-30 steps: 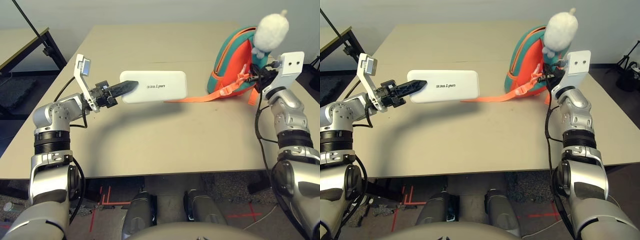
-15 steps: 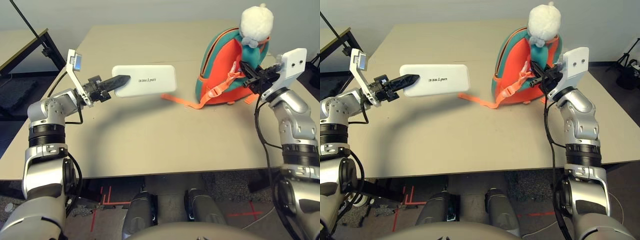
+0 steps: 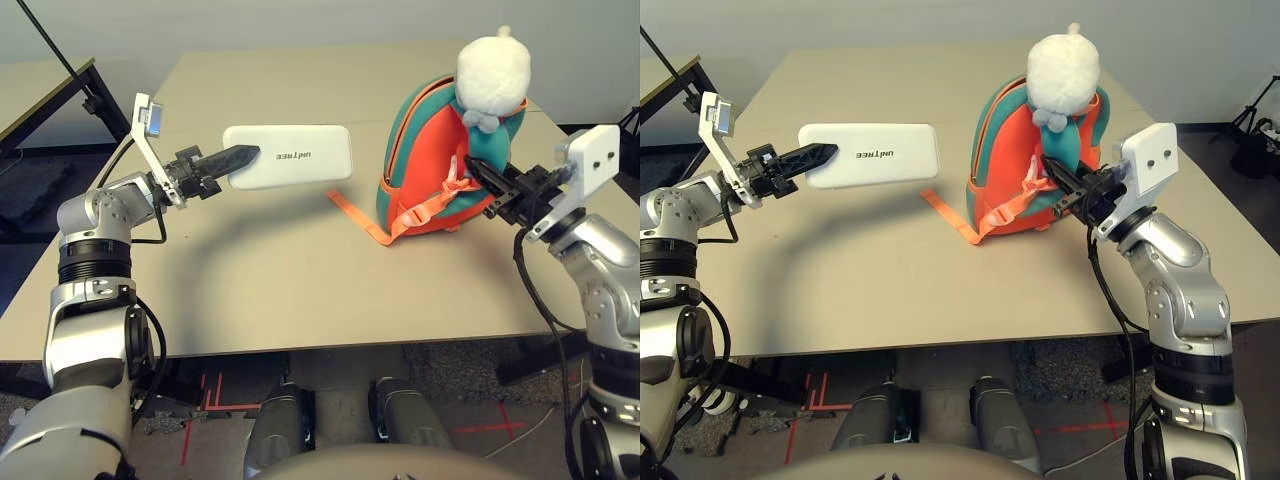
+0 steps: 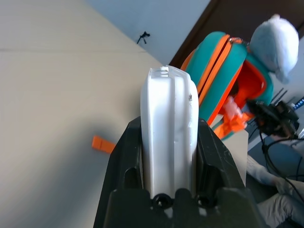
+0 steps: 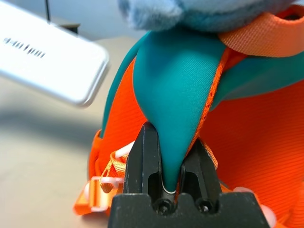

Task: Put the pencil case into the backpack and zip it.

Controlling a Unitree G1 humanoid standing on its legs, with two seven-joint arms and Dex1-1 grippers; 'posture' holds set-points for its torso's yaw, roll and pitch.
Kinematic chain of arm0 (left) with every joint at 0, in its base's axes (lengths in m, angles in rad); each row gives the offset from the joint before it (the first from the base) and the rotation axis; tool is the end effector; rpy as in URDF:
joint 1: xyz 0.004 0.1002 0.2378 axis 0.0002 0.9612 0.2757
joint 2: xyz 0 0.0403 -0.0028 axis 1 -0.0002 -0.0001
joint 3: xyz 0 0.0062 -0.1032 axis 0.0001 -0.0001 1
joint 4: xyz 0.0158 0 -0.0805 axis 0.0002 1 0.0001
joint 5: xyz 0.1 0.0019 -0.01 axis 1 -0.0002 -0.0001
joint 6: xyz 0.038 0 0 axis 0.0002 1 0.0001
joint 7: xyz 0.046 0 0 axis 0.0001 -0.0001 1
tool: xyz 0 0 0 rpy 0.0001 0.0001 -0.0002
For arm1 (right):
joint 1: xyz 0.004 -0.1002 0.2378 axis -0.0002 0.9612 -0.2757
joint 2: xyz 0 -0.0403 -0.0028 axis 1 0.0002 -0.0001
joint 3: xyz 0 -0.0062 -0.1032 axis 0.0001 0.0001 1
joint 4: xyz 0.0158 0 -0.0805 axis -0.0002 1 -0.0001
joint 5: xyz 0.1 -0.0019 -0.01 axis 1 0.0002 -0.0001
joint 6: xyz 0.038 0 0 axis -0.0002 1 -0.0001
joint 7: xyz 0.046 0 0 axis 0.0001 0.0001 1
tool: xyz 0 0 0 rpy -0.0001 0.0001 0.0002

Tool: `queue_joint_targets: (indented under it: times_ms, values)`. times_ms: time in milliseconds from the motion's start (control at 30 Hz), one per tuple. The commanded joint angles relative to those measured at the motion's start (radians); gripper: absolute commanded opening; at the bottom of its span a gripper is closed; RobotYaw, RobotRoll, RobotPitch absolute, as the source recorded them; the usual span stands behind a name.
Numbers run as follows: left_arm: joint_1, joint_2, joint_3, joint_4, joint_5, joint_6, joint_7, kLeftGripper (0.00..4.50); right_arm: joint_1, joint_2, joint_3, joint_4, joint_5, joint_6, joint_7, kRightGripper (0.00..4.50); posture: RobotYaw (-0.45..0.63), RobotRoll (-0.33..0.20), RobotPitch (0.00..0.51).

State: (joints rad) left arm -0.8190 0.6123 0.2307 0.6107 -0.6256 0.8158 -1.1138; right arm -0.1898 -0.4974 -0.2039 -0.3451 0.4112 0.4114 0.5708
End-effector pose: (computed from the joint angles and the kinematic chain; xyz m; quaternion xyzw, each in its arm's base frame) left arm 0.3158 0.2820 0.1774 -0.2419 0.0920 -0.4548 0.8522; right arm 0.2203 -0.2358 0.1614 -0.0749 -0.0675 0.2746 0.9563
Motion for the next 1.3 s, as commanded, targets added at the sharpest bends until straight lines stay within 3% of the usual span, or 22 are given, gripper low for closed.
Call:
queue_joint_targets:
  times_ms: [33,600,900,1300]
  values:
    - [-0.034,0.004,-0.004,0.009,0.008,-0.021,-0.029,1.24,0.009,-0.005,0.027,-0.047,0.009,-0.012,0.017,0.09,-0.23,0.0,0.029]
    - [-0.187,0.105,-0.076,-0.057,0.032,-0.051,-0.21,1.24,0.068,-0.026,0.081,0.164,-0.072,-0.137,0.107,0.09,-0.2,0.0,0.024]
    - [-0.254,0.043,-0.155,-0.025,0.093,-0.139,-0.248,1.24,0.07,-0.012,0.105,0.193,-0.078,-0.163,0.101,0.09,-0.2,0.0,0.016]
    - [-0.42,-0.05,-0.267,0.234,0.282,-0.422,-0.34,1.24,0.05,-0.002,0.112,0.207,-0.094,-0.175,0.1,0.09,-0.21,0.0,0.004]
